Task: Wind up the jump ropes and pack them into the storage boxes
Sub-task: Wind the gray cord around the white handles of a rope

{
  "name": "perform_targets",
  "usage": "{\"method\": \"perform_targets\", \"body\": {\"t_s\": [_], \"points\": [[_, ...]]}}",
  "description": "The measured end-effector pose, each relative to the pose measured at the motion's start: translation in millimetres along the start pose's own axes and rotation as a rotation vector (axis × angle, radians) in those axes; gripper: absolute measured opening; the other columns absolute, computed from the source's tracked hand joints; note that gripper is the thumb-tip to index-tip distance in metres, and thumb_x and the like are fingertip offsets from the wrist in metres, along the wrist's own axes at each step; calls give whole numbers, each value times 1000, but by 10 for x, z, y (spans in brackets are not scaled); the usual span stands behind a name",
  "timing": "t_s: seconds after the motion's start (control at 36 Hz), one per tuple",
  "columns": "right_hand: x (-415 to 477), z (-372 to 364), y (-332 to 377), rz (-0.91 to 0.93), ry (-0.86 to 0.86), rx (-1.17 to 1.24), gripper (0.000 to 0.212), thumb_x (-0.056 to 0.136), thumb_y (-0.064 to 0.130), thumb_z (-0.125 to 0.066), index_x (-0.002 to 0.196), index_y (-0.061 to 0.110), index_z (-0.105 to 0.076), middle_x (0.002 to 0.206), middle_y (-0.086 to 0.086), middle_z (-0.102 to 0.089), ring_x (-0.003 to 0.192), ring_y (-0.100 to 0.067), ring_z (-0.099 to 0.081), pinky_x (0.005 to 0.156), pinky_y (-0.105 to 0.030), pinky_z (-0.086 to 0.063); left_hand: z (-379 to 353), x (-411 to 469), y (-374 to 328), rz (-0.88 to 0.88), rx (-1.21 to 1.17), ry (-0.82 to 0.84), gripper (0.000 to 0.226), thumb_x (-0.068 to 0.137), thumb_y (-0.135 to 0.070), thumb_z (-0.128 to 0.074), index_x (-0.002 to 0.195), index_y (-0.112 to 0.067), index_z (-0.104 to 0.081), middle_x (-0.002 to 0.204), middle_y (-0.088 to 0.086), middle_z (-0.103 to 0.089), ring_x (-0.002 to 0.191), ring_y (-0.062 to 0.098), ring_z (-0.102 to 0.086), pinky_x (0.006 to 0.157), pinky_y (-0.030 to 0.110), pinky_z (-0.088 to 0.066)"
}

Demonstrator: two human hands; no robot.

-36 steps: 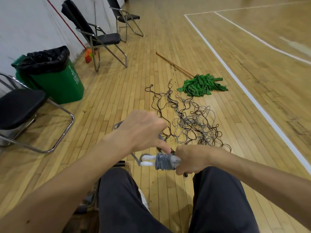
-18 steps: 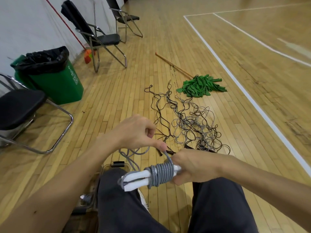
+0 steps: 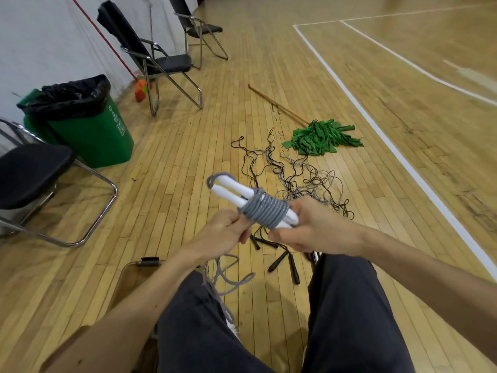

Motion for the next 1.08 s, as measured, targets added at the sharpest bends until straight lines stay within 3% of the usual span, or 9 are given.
{"method": "perform_targets", "body": {"t_s": [0.08,0.22,0.31,0.47,0.58,0.69,0.86,0.94,1.08], "points": [[45,75,-69,-99,-100,25,19,93,8,-68,78,9,-56,54,5,-54,44,-10,-47,42,-22,-40,-29,-27,-23,-22,-18,-34,62,93,-62,-38,53,-16,-50,47,-1,-39,45,13,-34,49,17,-32],[131,122,-220,-224,-200,-1,17,91,9,-70,81,9,-57,58,-1,-55,43,-12,-46,43,-24,-39,-110,-25,-40,-69,46,25,53,104,-43,-42,59,-14,-47,46,-12,-36,44,4,-34,52,19,-32],[179,134,-296,-270,-234,-93,15,91,12,-71,83,11,-58,60,0,-58,43,-11,-49,44,-26,-42,-140,-28,-61,-30,63,37,52,103,-45,-45,59,-17,-47,44,-13,-34,42,4,-32,56,27,-37],[261,190,-454,-342,-308,-178,18,91,16,-71,84,16,-55,66,0,-59,40,-3,-49,42,-20,-41,-162,-68,-85,39,132,72,43,102,-46,-48,71,-17,-54,51,-12,-37,43,5,-31,51,27,-29],[357,198,-559,-401,-333,-255,22,93,19,-70,83,20,-51,73,-1,-59,50,-9,-52,40,-17,-39,-188,-57,-130,82,219,102,39,103,-45,-47,78,-17,-60,52,-11,-39,43,8,-33,53,29,-31],[466,210,-666,-466,-335,-357,20,93,24,-69,85,17,-51,79,-1,-59,58,-13,-53,47,-24,-41,-230,-25,-206,71,419,93,39,104,-39,-49,83,-8,-58,63,-3,-44,56,14,-41,57,33,-35],[488,235,-804,-549,-274,-456,15,94,20,-63,96,9,-53,78,-3,-55,62,-15,-52,51,-26,-40,-154,-9,-302,24,705,114,29,105,-38,-46,87,-19,-57,70,-4,-51,61,11,-46,55,28,-34],[470,228,-828,-572,-251,-522,14,94,19,-60,89,9,-52,73,-2,-53,59,-16,-49,48,-25,-37,-87,-6,-363,-31,855,153,31,106,-39,-42,86,-20,-54,70,-4,-50,61,9,-45,57,29,-34],[483,143,-825,-628,-129,-580,17,95,23,-61,87,13,-49,76,0,-54,62,-14,-52,60,-28,-48,-24,58,-505,-146,1090,174,31,106,-41,-40,99,-17,-57,72,-6,-48,62,7,-45,57,26,-37]]}}
Point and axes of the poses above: each hand's wrist, its own x-axis towards the middle knuckle, its own z-axis out of the back of the hand, y = z × x, the point moved 2 cm from there along x, towards the middle knuckle
